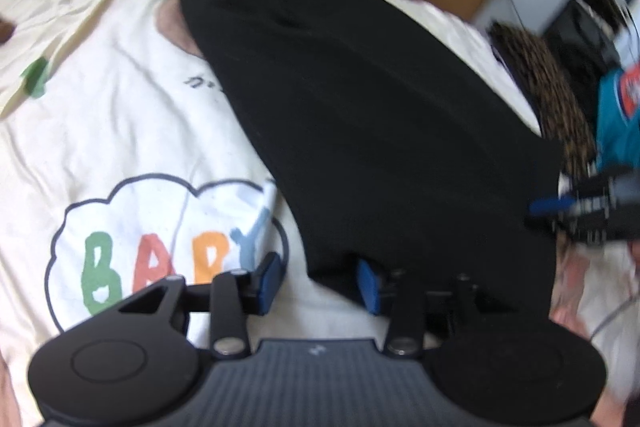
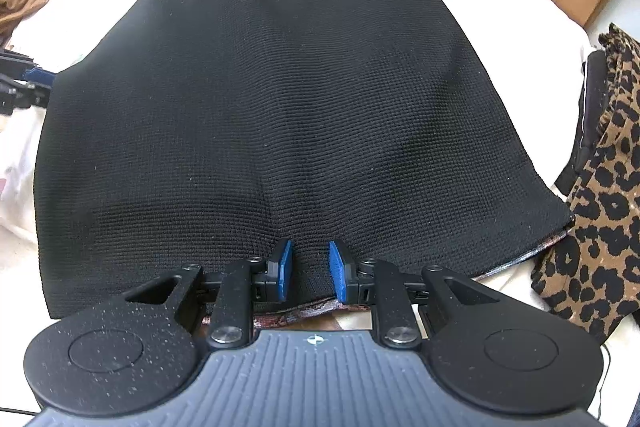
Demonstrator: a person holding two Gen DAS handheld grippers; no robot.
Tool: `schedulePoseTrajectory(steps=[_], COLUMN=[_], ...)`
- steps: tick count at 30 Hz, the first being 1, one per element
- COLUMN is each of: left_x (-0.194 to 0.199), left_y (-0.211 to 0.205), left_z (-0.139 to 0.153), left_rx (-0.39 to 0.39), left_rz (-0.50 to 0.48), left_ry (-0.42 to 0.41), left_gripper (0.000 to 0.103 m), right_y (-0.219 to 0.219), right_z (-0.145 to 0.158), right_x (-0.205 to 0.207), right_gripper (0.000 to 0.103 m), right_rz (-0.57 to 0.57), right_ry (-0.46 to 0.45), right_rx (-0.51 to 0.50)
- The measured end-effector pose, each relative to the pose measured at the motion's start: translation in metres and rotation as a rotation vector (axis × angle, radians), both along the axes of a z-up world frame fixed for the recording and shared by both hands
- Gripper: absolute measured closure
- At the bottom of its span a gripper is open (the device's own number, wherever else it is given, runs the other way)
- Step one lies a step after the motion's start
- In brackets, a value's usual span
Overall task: Fold clothes
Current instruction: 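Move both open grippers down the shorts to the leg hem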
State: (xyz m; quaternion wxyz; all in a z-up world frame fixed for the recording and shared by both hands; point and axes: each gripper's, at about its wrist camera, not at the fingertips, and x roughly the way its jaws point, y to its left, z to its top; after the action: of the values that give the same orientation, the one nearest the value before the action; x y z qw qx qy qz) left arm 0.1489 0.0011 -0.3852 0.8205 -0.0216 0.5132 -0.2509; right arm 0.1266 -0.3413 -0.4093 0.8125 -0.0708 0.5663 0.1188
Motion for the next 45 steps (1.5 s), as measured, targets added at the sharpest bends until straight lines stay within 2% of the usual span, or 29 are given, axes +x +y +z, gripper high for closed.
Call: schedulePoseTrajectory(steps=[2, 6, 9, 12, 14, 21, 23, 25, 30, 37, 40, 42, 45], left_x=[0.003, -0.004, -0.008, -0.008, -0.008, -0.016, -0.018, -0.018, -0.018, -0.009, -0.012, -0.017, -0.028], left_y=[0.000, -0.009, -0.012, -0.016, -0.013, 0.009, 0.009, 0.015, 0.029, 0.000, -0.015, -0.015, -0.007], left_z=[-0.003, -0.006, -0.006, -0.006, -0.004, 0.015, 0.016, 0.019, 0.037, 0.035, 0.016, 0.004, 0.002], left_rx=[-0.007, 0.025, 0.048, 0.085, 0.113, 0.118, 0.139, 0.140, 0.068, -0.009, 0.029, 0.066, 0.063], left_rz=[0.012, -0.037, -0.064, -0.074, -0.074, -0.031, -0.021, -0.004, 0.017, -0.073, -0.153, -0.158, -0.148], left_ry=[0.004, -0.037, -0.066, -0.089, -0.097, -0.107, -0.101, -0.091, -0.129, -0.131, -0.083, -0.045, -0.019], left_gripper=[0.056, 0.050, 0.051, 0.070, 0.087, 0.088, 0.098, 0.098, 0.097, 0.096, 0.089, 0.090, 0.089], right_y=[-0.001, -0.003, -0.004, -0.005, -0.006, -0.012, -0.013, -0.013, -0.015, -0.018, -0.021, -0.024, -0.026], right_z=[0.001, 0.003, 0.004, 0.005, 0.007, 0.010, 0.011, 0.013, 0.016, 0.021, 0.023, 0.025, 0.028], right_x=[-0.001, -0.003, -0.004, -0.005, -0.006, -0.008, -0.009, -0.010, -0.012, -0.014, -0.016, -0.016, -0.017], right_gripper=[0.077, 0.077, 0.077, 0.077, 0.077, 0.077, 0.077, 0.077, 0.077, 0.077, 0.077, 0.077, 0.077], right_rz=[0.001, 0.000, -0.001, -0.002, -0.003, -0.018, -0.018, -0.019, -0.020, -0.024, -0.032, -0.042, -0.046], right_ry=[-0.001, -0.002, -0.003, -0.004, -0.005, 0.000, 0.000, 0.000, 0.001, 0.001, 0.000, 0.001, 0.000], right_rx=[0.001, 0.008, 0.011, 0.013, 0.015, 0.032, 0.031, 0.031, 0.030, 0.030, 0.041, 0.050, 0.053])
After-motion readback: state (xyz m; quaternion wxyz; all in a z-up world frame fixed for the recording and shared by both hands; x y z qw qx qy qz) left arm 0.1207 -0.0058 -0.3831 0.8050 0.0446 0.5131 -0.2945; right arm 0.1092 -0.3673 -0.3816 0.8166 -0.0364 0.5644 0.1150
